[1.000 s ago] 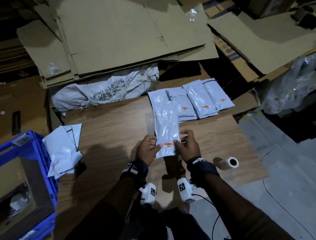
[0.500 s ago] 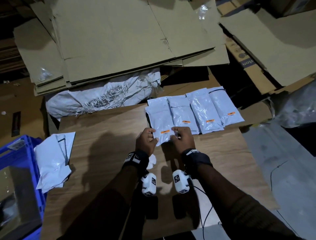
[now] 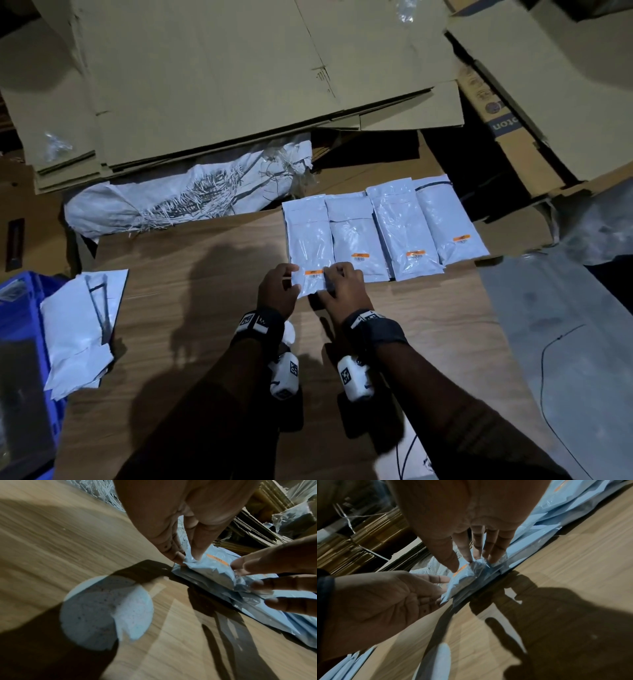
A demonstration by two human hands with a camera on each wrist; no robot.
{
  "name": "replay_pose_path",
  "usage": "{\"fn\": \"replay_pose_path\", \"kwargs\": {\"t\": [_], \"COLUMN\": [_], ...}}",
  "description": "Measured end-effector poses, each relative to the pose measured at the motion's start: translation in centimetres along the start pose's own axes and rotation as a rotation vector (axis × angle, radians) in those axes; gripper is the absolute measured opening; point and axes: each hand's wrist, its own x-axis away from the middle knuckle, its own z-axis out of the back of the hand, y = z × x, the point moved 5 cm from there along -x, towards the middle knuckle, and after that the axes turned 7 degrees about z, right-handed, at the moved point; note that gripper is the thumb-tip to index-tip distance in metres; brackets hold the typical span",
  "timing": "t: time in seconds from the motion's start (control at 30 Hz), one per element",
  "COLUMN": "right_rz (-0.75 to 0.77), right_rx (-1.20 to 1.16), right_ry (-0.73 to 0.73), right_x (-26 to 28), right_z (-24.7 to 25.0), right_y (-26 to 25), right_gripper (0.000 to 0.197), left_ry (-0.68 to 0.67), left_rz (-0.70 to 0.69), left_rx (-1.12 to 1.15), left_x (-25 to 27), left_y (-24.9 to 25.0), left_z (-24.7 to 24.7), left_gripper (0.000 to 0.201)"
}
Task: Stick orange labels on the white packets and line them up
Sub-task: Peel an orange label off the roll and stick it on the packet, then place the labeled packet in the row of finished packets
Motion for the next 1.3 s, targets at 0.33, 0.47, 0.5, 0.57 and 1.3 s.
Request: {"fn": "replay_pose_path", "kwargs": {"t": [0.33,0.47,0.5,0.57,1.3], "right_rz": [-0.004,0.042,0.064,0.109,0.328], "right_rx": [-0.169,-0.247,-0.242,-0.239,-0.231], "right_ry": [0.048,0.08,0.064,0.028,-0.401], "right_x": [1.3,2.4,2.7,3.5,0.1], "right_z": [1.6,2.3,2.3,1.9,-24.8], "right_y": [-1.4,-2.9,-3.5,-4.6,-32.6], "right_gripper": [0.043,0.018,0.013,0.01,0.054], "left_ry": [0.021,-0.07,-0.097,-0.129,0.457], "left_rz": [-0.011,-0.083,-0.092,-0.104,0.2], "left_rx": [-0.004,0.133,0.149,0.152,0.059], "left_x": [1.2,4.2,5.0,6.6,11.6], "left_y": [-1.0,-0.9,-1.1,-1.7,-29.6], "left_z": [1.8,3.3,3.9,5.0,36.2], "left_gripper": [0.02,0.017,0.017,0.016,0.053]}}
